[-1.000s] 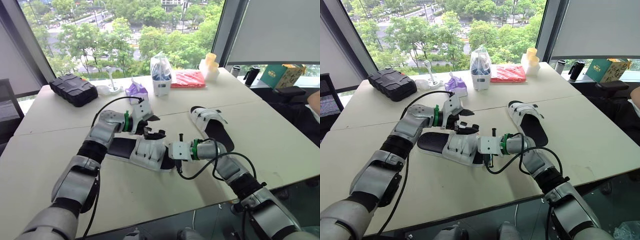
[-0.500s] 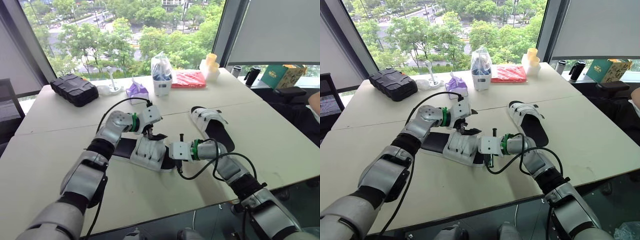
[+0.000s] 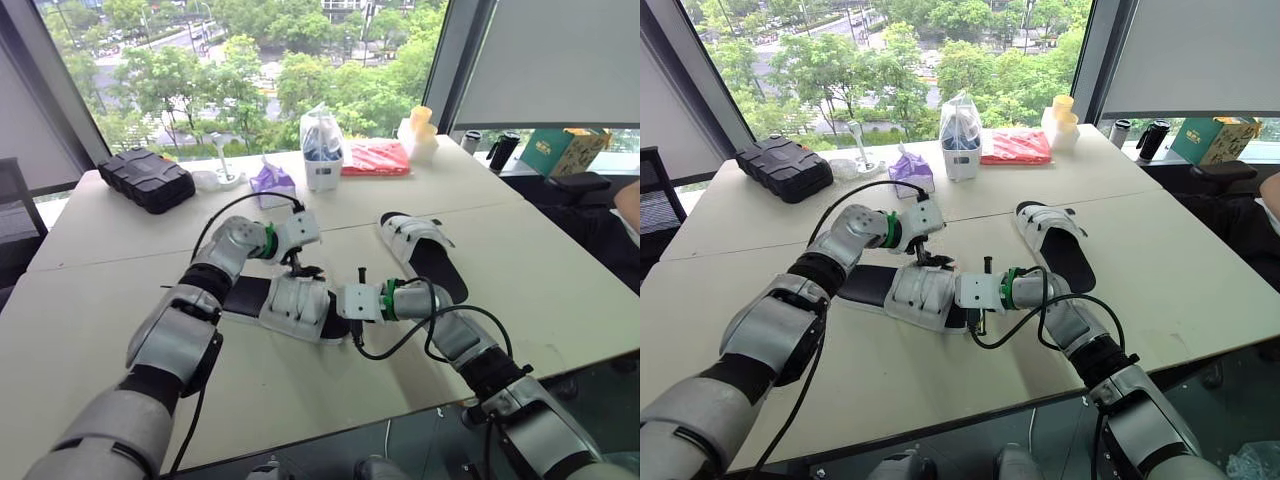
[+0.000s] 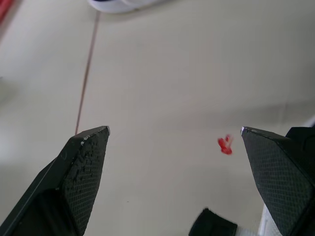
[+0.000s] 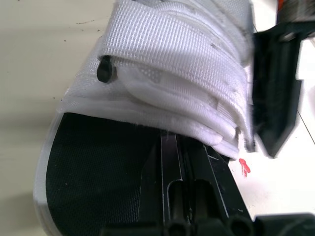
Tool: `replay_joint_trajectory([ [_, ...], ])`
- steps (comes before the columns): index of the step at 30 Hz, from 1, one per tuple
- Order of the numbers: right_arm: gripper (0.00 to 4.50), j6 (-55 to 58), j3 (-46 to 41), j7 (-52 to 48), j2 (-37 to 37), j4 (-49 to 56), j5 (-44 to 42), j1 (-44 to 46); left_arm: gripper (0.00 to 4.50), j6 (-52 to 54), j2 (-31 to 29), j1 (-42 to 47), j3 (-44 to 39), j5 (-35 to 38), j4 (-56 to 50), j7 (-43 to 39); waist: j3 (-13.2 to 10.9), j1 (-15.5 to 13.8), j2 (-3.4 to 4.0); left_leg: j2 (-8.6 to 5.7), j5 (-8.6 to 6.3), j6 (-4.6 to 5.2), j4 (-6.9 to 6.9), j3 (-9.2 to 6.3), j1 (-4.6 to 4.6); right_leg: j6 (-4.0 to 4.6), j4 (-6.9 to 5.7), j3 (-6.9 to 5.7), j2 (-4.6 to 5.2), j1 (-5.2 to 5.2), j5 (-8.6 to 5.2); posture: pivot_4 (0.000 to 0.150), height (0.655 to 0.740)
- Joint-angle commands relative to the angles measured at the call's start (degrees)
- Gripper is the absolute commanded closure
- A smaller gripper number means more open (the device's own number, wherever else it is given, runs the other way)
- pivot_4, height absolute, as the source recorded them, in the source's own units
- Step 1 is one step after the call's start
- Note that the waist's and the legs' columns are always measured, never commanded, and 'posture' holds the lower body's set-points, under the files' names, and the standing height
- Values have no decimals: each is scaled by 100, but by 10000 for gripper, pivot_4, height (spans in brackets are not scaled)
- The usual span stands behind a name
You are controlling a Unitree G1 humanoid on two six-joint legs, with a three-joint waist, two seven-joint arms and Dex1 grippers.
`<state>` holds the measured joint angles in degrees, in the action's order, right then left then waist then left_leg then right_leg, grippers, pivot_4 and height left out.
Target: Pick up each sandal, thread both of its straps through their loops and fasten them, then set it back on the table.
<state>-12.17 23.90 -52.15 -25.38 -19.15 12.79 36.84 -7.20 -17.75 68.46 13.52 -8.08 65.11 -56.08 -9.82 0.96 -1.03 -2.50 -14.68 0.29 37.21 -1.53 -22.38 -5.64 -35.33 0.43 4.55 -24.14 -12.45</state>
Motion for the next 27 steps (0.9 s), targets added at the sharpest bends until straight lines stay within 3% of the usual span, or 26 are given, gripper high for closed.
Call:
replay_joint_trajectory([
  [1, 45000, 180, 72, -82, -37, -79, 111, -72, 565, 162, -166, 338, -769, 771, -231, -454, 0, -1, -1, 0, 0, 0, 0, 0, 0, 0, 0, 0, 0, 0, 0, 1500, 7400],
  [5, 45000, 218, 21, -68, -67, 20, 94, -70, 565, -20, -615, 152, -1106, 1175, -814, -1259, -2, 7, -1, 0, 0, 0, 1, 0, 0, -1, -1, 0, 1, 0, 0, 1500, 7400],
  [10, 45000, 475, -138, -121, -26, 321, -185, -142, 565, 109, -1251, -704, -1260, 1572, -1906, -2053, -1, 13, 3, 0, 0, 0, -5, 0, -2, 0, -11, 3, 0, -13, 0, 1500, 7400],
  [17, 45000, 1286, -507, -334, -78, 1171, -765, -294, 565, -3306, -1979, -1916, -982, 1014, -1851, -2233, -4, -56, -1, 0, 0, -1, -3, 0, -14, 4, -10, 7, 12, -24, 1, 1500, 7400],
  [27, 45000, 3053, -1245, -961, -925, 3144, -1881, -784, 565, -5998, -1773, -1614, -707, 387, -641, -1057, -4, -166, 0, 0, -1, -2, -1, 2, -36, 7, 5, 4, 18, -40, 4, 1500, 7400],
])
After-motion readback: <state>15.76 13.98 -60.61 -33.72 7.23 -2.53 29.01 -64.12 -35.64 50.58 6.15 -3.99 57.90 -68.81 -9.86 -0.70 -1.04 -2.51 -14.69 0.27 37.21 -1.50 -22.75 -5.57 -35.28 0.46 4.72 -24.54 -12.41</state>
